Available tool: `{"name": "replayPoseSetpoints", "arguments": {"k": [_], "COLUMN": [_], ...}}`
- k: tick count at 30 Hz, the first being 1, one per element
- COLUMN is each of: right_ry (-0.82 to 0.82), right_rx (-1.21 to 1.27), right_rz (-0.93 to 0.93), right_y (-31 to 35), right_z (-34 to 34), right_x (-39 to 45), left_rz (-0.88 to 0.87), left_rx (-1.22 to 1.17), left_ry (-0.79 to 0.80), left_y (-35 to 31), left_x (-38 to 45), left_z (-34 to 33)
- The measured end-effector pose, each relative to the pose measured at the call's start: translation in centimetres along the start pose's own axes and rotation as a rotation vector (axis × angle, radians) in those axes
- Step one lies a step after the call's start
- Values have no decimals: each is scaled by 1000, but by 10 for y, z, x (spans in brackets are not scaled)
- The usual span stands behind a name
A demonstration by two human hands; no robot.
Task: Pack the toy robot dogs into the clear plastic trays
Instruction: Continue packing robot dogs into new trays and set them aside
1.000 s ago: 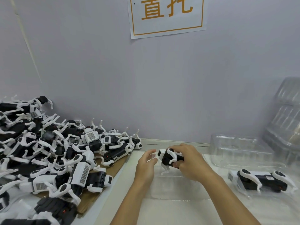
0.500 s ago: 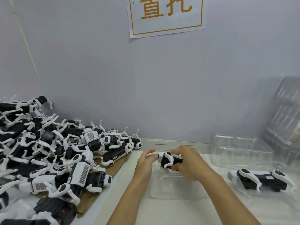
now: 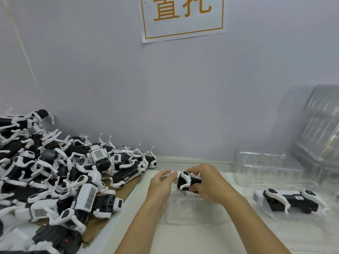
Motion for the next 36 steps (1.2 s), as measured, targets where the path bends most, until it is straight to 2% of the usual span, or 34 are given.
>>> {"name": "replayPoseSetpoints", "arguments": {"k": [14,22,30,36], "right_ry": [38,30,52,51], "right_rx": [-3,4,14,3], "right_rz": [-65,-139,-73,-105], "right_y": [2,2,1,-1], "right_z": [0,-7,-8,-12], "right_x": [-1,6,6,8], "left_rz": [10,58,134,128], "left_rx": [-22,-137,-27,-6], "left_ry": [-10,-52,-59,-77], "left_y": [0,0,-11,-8], "left_x": [1,1,4,-1], "left_z": [0,4,12,10]}}
Point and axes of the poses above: each hand's wrist, its own x-axis towards the middle knuckle, its own z-axis out of the back of the hand, y = z × x, the point moved 3 cm from there along x, towards the middle knuckle, and after that the axes turned 15 degrees about y, right-handed, at the moved point
